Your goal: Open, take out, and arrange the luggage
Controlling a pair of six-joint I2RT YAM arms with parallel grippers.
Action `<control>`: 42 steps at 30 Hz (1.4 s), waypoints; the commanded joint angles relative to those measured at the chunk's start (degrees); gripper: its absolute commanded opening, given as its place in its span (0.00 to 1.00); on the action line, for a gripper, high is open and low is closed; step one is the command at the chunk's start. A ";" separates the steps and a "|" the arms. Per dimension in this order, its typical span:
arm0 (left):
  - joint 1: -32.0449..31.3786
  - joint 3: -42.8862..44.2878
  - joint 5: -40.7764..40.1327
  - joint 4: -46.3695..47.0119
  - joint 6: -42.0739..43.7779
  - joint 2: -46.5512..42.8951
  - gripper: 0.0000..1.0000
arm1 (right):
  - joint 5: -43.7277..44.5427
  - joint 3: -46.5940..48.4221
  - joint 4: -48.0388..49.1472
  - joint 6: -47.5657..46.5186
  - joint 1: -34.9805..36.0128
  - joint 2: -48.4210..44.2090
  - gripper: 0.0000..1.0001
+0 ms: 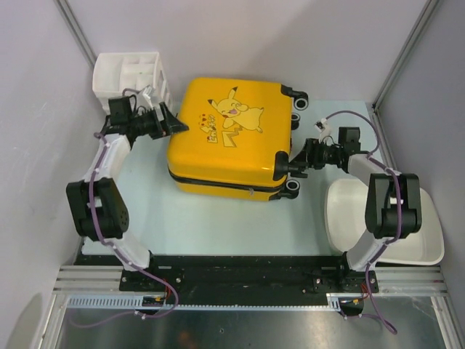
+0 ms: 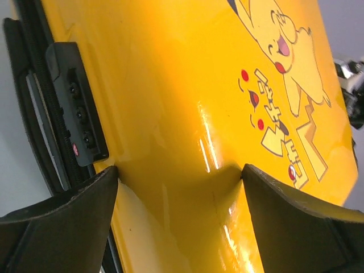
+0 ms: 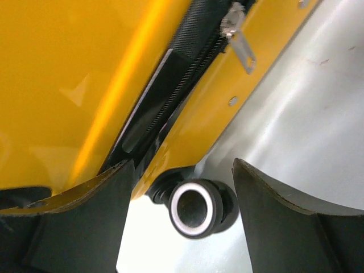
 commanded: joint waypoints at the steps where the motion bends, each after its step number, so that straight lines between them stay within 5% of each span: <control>1: -11.67 7.02 5.29 1.45 -0.86 8.78 0.88 | -9.67 -0.53 -12.13 -10.53 0.08 -8.35 0.77; 7: -16.17 25.29 2.58 1.36 -1.56 22.32 0.73 | -7.12 -0.70 -17.34 -19.42 -0.55 -11.26 0.77; 13: -13.28 32.79 -4.19 0.92 0.28 18.39 0.85 | -3.87 -1.67 -12.08 -16.80 5.26 -13.46 0.77; 21: -9.31 16.46 -7.72 -4.34 13.17 -4.61 1.00 | 4.12 -2.29 -0.14 -9.68 16.41 -13.90 0.77; 28: -10.97 -2.18 -2.09 -9.79 25.76 -20.81 1.00 | 10.72 -2.02 9.64 -3.08 23.89 -14.24 0.77; 34: -19.66 -9.75 -5.60 -12.61 38.06 -29.61 1.00 | 12.93 -3.95 -2.84 -6.76 18.55 -22.23 0.76; 42: -33.99 -14.15 -12.37 -14.37 57.29 -32.42 0.99 | 6.07 -15.02 5.99 -13.10 3.69 -29.90 0.74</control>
